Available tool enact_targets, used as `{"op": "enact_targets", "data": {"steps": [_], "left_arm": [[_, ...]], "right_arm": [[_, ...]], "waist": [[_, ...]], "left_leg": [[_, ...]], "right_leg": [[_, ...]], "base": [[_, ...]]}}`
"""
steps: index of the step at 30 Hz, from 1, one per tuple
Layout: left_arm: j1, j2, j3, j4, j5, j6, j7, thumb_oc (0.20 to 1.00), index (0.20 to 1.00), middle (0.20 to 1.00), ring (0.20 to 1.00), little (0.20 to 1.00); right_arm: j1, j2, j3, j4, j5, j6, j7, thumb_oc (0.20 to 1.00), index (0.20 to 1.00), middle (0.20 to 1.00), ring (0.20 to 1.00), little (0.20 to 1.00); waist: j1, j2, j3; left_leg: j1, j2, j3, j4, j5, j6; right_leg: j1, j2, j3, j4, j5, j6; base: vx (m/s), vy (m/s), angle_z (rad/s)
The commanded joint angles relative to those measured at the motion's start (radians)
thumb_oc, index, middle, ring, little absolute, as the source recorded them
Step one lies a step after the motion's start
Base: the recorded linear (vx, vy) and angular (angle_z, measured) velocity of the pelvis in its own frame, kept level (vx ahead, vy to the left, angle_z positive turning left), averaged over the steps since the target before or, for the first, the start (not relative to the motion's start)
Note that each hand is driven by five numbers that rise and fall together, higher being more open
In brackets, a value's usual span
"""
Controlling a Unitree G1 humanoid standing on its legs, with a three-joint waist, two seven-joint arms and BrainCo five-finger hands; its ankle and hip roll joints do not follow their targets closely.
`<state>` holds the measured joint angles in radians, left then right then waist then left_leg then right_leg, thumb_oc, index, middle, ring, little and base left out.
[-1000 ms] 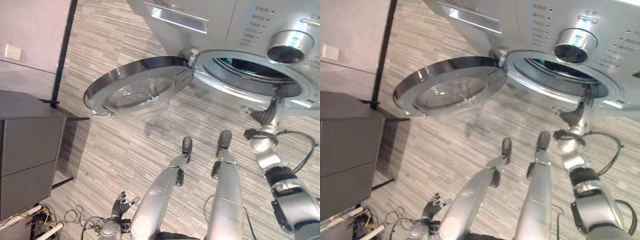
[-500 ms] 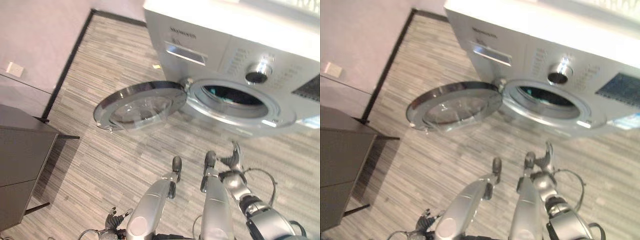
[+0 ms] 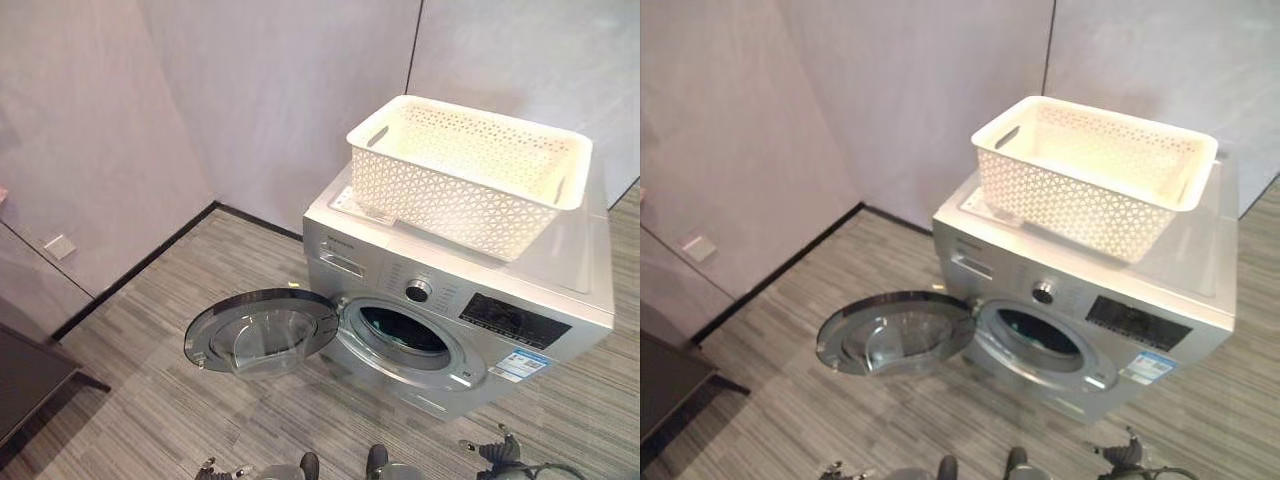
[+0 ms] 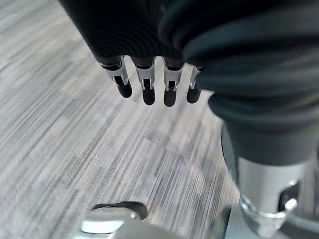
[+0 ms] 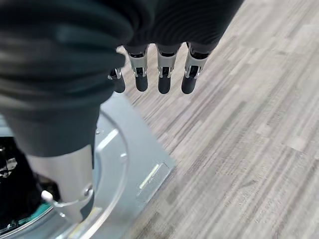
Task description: Grab the laundry basket,head to the washer,open it,put in the laundry and shut it.
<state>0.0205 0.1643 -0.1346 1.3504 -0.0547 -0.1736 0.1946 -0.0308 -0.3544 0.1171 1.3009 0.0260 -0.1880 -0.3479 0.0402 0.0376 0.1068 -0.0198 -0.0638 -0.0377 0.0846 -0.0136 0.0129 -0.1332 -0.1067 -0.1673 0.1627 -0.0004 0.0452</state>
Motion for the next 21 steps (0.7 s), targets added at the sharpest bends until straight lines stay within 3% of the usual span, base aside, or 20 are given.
{"op": "enact_targets", "data": {"steps": [1,3,4,5,7,9,10,12,17,21], "left_arm": [[-0.016,0.031,-0.003,-0.002,0.076,-0.018,-0.019,1.0,1.0,1.0,1.0,1.0],[-0.019,0.044,0.046,0.027,0.03,-0.009,-0.016,1.0,1.0,1.0,1.0,1.0],[-0.019,0.05,0.064,0.055,0.034,0.004,-0.011,1.0,1.0,1.0,1.0,1.0],[-0.011,0.05,0.067,0.059,0.062,0.015,-0.013,1.0,1.0,1.0,1.0,1.0],[0.008,0.068,0.06,0.076,0.138,0.029,0.003,1.0,1.0,1.0,1.0,1.0],[0.047,0.076,0.075,0.094,0.164,0.041,-0.015,1.0,1.0,1.0,1.0,1.0],[0.047,0.076,0.075,0.094,0.164,0.041,-0.015,1.0,1.0,1.0,1.0,1.0],[0.067,0.095,0.113,0.115,0.144,0.048,-0.026,1.0,1.0,1.0,1.0,1.0],[0.066,0.098,0.1,0.102,0.161,0.043,-0.026,1.0,1.0,1.0,1.0,1.0],[0.033,0.111,0.081,0.054,0.152,0.034,-0.019,1.0,1.0,1.0,1.0,1.0]], "right_arm": [[-0.072,-0.079,-0.045,-0.062,0.081,-0.013,0.012,1.0,1.0,1.0,1.0,1.0],[-0.077,-0.069,-0.101,-0.089,0.199,-0.026,0.017,1.0,1.0,1.0,1.0,1.0],[-0.078,-0.045,-0.172,-0.105,0.314,-0.05,0.001,1.0,1.0,1.0,1.0,1.0],[-0.041,-0.033,-0.156,-0.164,0.28,-0.045,0.013,1.0,1.0,1.0,1.0,1.0],[0.046,-0.026,-0.148,-0.213,0.252,-0.055,0.034,1.0,1.0,1.0,1.0,1.0],[0.097,-0.023,-0.205,-0.171,0.293,-0.058,0.039,1.0,1.0,1.0,1.0,1.0],[0.097,-0.023,-0.205,-0.171,0.293,-0.058,0.039,1.0,1.0,1.0,1.0,1.0],[0.102,-0.029,-0.209,-0.111,0.269,-0.052,0.026,1.0,1.0,1.0,1.0,1.0],[0.101,-0.06,-0.178,-0.08,0.184,-0.022,0.014,1.0,1.0,1.0,1.0,1.0],[0.105,-0.089,-0.146,-0.079,0.135,-0.007,0.017,1.0,1.0,1.0,1.0,1.0]], "waist": [[-0.028,0.01,0.081],[-0.046,0.003,0.098],[-0.052,-0.003,0.097],[-0.056,-0.007,0.101],[-0.059,-0.016,0.096],[-0.039,-0.032,0.075],[-0.038,-0.032,0.074],[-0.002,-0.05,0.057],[0.02,-0.054,0.052],[0.025,-0.043,0.074]], "left_leg": [[-0.031,-0.05,0.072,0.132,-0.119,-0.005],[-0.057,-0.044,0.127,0.094,-0.101,0.005],[-0.069,-0.026,0.161,0.071,-0.088,0.008],[-0.076,-0.008,0.178,0.054,-0.07,0.013],[-0.072,0.01,0.199,0.004,-0.026,0.015],[-0.061,0.018,0.238,-0.041,0.003,0.009],[-0.062,0.019,0.238,-0.042,0.006,0.009],[-0.078,0.026,0.291,-0.064,0.032,0.01],[-0.099,0.019,0.303,-0.045,0.048,-0.003],[-0.136,0.015,0.252,-0.014,0.077,-0.024]], "right_leg": [[0.062,-0.114,0.14,-0.13,0.121,0.135],[-0.019,-0.13,0.207,-0.152,0.215,0.181],[-0.052,-0.127,0.219,-0.163,0.233,0.191],[-0.068,-0.104,0.203,-0.142,0.202,0.185],[-0.05,-0.008,0.179,-0.004,0.097,0.155],[0.038,0.032,0.085,0.015,0.004,0.119],[0.037,0.033,0.085,0.013,0.007,0.119],[0.094,0.118,0.036,0.062,-0.078,0.099],[0.146,0.122,0.074,-0.08,-0.07,0.065],[0.164,0.129,0.075,-0.134,-0.057,0.041]], "base": [[-0.25,0.147,-0.66],[-0.33,0.128,-1.27],[-0.26,0.061,-1.3],[-0.21,0.059,-1.3],[-0.16,0.079,-1.2],[-0.08,0.03,-0.42],[-0.09,0.024,-0.19],[-0.16,0.0,-0.45],[-0.09,-0.049,-0.4],[-0.09,-0.096,0.26]]}}
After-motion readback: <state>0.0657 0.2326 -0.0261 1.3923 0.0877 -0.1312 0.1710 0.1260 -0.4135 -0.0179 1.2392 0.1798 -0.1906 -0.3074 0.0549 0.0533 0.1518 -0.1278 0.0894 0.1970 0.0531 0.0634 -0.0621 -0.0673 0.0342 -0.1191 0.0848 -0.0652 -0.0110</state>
